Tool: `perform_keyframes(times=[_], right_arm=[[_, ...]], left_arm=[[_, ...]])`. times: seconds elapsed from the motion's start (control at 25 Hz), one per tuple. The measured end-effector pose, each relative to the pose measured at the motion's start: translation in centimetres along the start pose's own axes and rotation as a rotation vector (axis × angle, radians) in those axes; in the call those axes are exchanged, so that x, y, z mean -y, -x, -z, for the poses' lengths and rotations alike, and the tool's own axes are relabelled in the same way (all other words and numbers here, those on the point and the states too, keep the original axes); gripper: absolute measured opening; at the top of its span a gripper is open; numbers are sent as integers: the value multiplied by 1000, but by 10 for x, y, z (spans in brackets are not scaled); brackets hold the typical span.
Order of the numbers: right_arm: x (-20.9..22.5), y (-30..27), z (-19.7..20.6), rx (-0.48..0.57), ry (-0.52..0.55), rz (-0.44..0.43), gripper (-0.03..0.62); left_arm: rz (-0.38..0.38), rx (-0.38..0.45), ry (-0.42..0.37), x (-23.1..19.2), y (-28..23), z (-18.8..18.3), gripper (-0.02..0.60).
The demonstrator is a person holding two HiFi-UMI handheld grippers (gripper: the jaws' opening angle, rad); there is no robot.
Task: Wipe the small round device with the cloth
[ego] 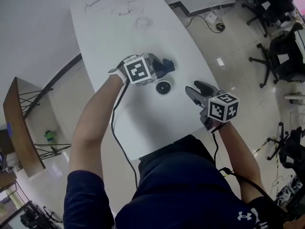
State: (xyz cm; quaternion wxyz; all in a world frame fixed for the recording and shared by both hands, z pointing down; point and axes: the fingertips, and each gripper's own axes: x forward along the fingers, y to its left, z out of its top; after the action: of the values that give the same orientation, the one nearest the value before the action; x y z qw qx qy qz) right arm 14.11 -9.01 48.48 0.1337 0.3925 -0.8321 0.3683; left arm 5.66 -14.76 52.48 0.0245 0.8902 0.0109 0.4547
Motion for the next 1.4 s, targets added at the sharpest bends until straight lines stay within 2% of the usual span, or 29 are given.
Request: perform_keyframes(times=[0.08,0.16,0.2,0.28,0.36,0.48,0.56,0.64,0.72,0.84,0.96,1.08,1.16,1.28,1.36,1.4], right_arm=[[11,13,3,30,-49,13,222],[23,23,6,52,-84,21,215],[28,26,8,59,-99,27,210],[38,32,16,69,-131,38,206],[44,38,24,76,-162,43,198],[44,40,30,76,-181,32,187],[42,36,31,68,-174,28,184],[39,28,30,60,-165,23,184],[35,20,28,50,-155,13,181],[28,6,30,13,-114,-2,181],[20,-8,32,-21,-86,-17,181],[10,-19,34,-37,-79,-31,181],[4,-22,37,-45,-81,-36,181],[3,-20,45,-46,-87,-27,181],[10,-13,48,-32,-101,-11,181],[14,-8,49,-23,-110,-12,183]], left_arm=[[149,-133,-125,10,-27,-12,48],[236,-260,-234,13,-45,-17,48],[277,-310,-265,15,-51,-19,46],[355,-382,-273,23,-56,-22,46],[400,-427,-259,30,-53,-20,46],[393,-475,-235,29,-37,-3,45],[366,-468,-194,28,-21,12,45],[315,-400,-125,28,-5,23,46],[236,-261,-21,34,10,27,46],[103,24,220,57,29,29,46],[39,242,454,99,30,41,48],[5,353,604,139,11,35,48],[-33,377,684,152,-6,21,48],[-111,401,907,142,-31,2,49],[-95,501,1047,130,-39,-16,48],[-68,567,1076,126,-37,-27,48]])
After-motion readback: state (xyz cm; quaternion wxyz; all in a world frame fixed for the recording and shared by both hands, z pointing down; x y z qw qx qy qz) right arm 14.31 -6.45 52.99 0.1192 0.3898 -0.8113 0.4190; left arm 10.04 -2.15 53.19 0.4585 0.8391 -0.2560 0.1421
